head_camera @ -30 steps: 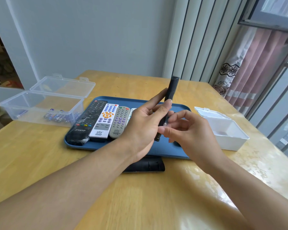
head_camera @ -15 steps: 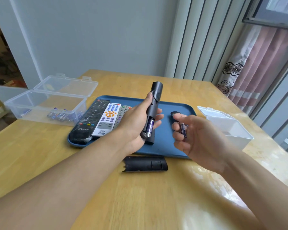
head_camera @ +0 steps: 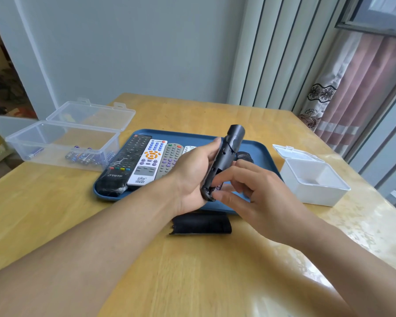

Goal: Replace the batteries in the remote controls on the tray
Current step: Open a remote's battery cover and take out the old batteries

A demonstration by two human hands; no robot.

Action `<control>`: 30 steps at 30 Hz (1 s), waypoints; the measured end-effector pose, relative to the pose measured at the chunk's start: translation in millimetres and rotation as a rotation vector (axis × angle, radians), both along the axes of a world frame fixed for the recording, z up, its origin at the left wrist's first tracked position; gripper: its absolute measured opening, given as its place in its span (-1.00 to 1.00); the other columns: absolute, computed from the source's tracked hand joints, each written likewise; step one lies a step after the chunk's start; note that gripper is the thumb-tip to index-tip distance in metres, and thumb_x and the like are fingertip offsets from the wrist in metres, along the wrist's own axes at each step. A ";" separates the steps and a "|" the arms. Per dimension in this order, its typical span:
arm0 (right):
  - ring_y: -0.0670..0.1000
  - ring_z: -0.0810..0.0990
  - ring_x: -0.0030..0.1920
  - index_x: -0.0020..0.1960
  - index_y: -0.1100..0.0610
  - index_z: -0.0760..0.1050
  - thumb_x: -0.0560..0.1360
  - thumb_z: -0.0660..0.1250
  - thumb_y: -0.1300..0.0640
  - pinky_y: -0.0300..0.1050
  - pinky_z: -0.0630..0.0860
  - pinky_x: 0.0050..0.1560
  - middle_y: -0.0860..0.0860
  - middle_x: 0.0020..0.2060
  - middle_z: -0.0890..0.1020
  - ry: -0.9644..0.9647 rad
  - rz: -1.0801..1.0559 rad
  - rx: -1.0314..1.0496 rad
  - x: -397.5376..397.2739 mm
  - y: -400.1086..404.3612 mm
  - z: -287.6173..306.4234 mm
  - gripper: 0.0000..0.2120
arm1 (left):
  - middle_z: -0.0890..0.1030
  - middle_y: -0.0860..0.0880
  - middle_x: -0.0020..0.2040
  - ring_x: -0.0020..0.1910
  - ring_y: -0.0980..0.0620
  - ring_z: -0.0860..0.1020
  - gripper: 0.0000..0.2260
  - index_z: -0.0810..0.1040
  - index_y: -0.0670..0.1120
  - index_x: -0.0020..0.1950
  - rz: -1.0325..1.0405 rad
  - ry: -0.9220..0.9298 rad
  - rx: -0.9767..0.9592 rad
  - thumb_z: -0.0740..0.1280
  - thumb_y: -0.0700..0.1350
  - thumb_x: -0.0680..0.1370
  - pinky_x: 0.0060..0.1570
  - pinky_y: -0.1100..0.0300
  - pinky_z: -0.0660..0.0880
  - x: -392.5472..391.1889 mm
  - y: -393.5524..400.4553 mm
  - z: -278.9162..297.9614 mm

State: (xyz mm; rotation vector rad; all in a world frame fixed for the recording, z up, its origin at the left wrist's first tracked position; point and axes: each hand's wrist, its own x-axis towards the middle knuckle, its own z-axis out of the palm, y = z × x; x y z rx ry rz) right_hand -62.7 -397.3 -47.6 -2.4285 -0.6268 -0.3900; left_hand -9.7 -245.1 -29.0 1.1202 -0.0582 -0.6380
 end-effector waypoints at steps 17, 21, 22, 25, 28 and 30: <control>0.06 0.41 -0.46 -0.07 -0.12 0.69 0.42 0.40 -0.03 -0.21 0.30 -0.44 -0.10 -0.32 0.51 -0.390 -0.040 -0.291 -0.5 -2.0 2.8 -0.87 | 0.64 -0.06 -0.28 -0.40 0.03 0.59 -0.70 0.61 -0.16 -0.01 0.118 -0.047 0.069 0.28 0.06 0.67 -0.47 0.28 0.46 1.2 -5.7 -8.1; -0.03 0.31 -0.44 -0.11 0.02 0.65 0.39 0.38 0.08 -0.22 0.29 -0.49 -0.10 -0.34 0.54 -0.497 -0.036 -0.282 -1.5 4.8 1.3 -0.89 | 0.59 -0.16 -0.04 0.03 -0.14 0.52 -0.66 0.59 -0.18 0.17 0.112 0.043 0.002 0.26 0.09 0.67 -0.19 0.12 0.54 4.7 -4.5 -5.6; -0.06 0.28 -0.42 -0.10 0.03 0.65 0.39 0.37 0.09 -0.24 0.29 -0.49 -0.10 -0.33 0.57 -0.507 -0.033 -0.270 -0.9 5.8 0.7 -0.88 | 0.58 -0.16 -0.04 0.06 -0.15 0.49 -0.66 0.59 -0.17 0.17 0.105 0.058 -0.007 0.25 0.08 0.67 -0.15 0.09 0.50 6.0 -3.6 -5.3; -0.04 0.42 -0.44 -0.10 0.07 0.64 0.41 0.34 0.09 -0.23 0.34 -0.48 -0.11 -0.31 0.63 -0.515 -0.012 -0.245 1.1 7.7 -1.8 -0.87 | 0.59 -0.15 -0.07 0.04 -0.12 0.46 -0.68 0.58 -0.13 0.18 0.098 0.088 0.013 0.23 0.08 0.68 -0.29 0.12 0.44 9.9 -0.9 -6.6; 0.03 0.52 -0.44 -0.10 0.09 0.65 0.43 0.31 0.10 -0.16 0.41 -0.50 -0.09 -0.32 0.64 -0.548 -0.008 -0.244 2.1 8.5 -4.4 -0.85 | 0.60 -0.13 -0.10 0.05 -0.13 0.47 -0.69 0.58 -0.13 0.19 0.101 0.118 0.019 0.23 0.09 0.68 -0.27 0.11 0.42 12.4 -1.3 -8.8; 0.05 0.51 -0.45 -0.10 0.09 0.66 0.44 0.29 0.12 -0.12 0.42 -0.52 -0.07 -0.34 0.63 -0.575 -0.015 -0.255 3.3 9.6 -5.6 -0.83 | 0.60 -0.13 -0.12 0.06 -0.14 0.50 -0.67 0.58 -0.14 0.22 0.112 0.133 0.010 0.23 0.09 0.68 -0.16 0.07 0.44 13.4 -1.4 -9.1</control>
